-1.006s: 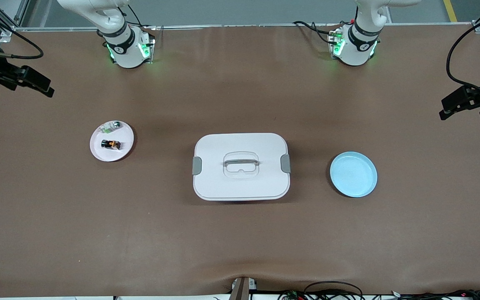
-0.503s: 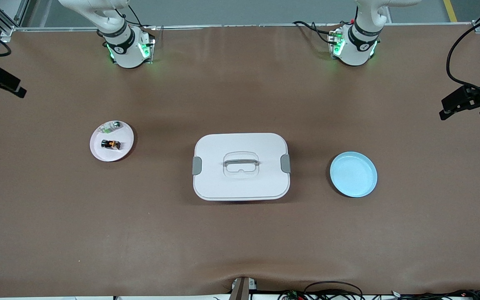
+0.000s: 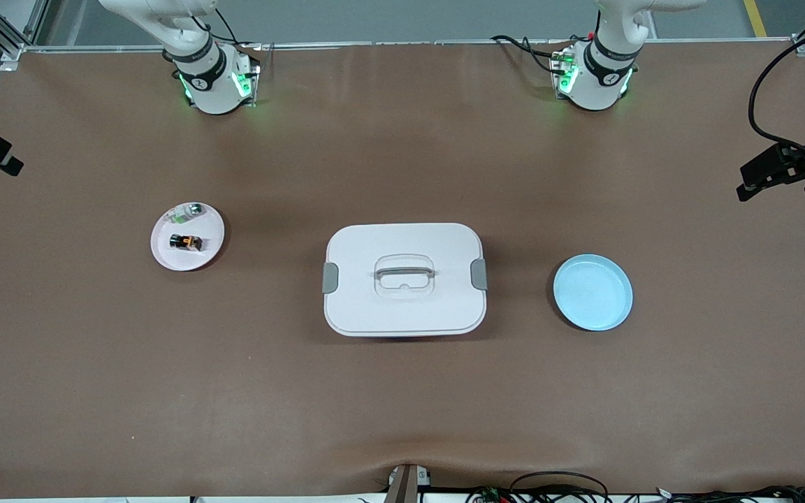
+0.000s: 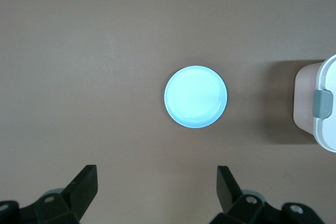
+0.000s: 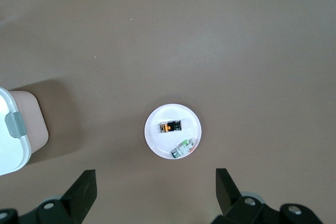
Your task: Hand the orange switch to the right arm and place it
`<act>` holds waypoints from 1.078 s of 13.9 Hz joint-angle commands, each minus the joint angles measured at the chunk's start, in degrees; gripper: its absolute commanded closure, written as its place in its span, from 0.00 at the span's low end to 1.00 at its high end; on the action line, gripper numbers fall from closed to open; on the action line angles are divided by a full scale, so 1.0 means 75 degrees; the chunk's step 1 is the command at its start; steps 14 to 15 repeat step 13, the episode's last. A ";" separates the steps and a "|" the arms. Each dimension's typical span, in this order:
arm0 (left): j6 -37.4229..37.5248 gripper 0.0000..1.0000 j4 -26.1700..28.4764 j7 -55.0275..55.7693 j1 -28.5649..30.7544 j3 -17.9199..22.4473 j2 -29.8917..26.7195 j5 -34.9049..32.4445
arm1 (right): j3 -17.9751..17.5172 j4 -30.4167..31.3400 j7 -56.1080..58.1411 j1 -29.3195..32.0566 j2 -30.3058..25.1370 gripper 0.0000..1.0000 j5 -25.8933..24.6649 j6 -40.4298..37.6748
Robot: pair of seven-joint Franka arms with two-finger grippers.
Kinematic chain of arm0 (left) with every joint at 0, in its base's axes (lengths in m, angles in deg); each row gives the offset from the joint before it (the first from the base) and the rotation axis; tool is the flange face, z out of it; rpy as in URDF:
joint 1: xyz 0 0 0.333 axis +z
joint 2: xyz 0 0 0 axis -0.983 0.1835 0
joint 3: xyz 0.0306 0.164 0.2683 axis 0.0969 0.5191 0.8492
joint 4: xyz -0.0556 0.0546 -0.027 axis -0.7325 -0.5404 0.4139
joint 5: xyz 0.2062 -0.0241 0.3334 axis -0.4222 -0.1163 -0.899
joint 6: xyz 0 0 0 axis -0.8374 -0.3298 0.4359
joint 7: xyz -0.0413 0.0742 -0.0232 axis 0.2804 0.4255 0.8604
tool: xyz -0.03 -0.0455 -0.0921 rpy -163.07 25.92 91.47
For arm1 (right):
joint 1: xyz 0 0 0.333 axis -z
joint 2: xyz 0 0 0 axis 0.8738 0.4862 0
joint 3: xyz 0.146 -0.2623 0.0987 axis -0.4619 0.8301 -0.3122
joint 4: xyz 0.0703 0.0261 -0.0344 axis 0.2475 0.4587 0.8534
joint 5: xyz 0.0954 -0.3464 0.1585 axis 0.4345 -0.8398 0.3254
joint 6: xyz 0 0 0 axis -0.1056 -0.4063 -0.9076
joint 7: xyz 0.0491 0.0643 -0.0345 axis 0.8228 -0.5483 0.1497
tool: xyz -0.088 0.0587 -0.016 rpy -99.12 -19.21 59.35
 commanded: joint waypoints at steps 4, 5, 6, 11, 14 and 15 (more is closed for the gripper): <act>0.0330 0.00 -0.0093 -0.0137 -0.0002 -0.0008 0.0038 0.0006 | -0.0090 -0.0062 0.0819 0.0130 0.0126 0.00 -0.0089 0.0118; 0.0354 0.00 -0.0093 -0.0137 -0.0002 -0.0008 0.0050 0.0006 | -0.0090 -0.0004 0.1020 0.0142 0.0126 0.00 -0.0077 0.0117; 0.0354 0.00 -0.0093 -0.0137 -0.0002 -0.0008 0.0050 0.0017 | -0.0090 0.0009 0.1126 0.0165 0.0138 0.00 -0.0077 0.0094; 0.0354 0.00 -0.0093 -0.0137 -0.0002 -0.0008 0.0085 0.0029 | -0.0090 0.0091 0.1538 0.0247 0.0126 0.00 -0.0066 0.0000; 0.0354 0.00 -0.0093 -0.0125 -0.0002 -0.0008 0.0085 0.0041 | -0.0090 0.0091 0.1514 0.0247 0.0126 0.00 -0.0030 0.0012; 0.0354 0.00 -0.0093 -0.0125 -0.0002 -0.0008 0.0085 0.0041 | -0.0090 0.0091 0.1514 0.0247 0.0126 0.00 -0.0030 0.0012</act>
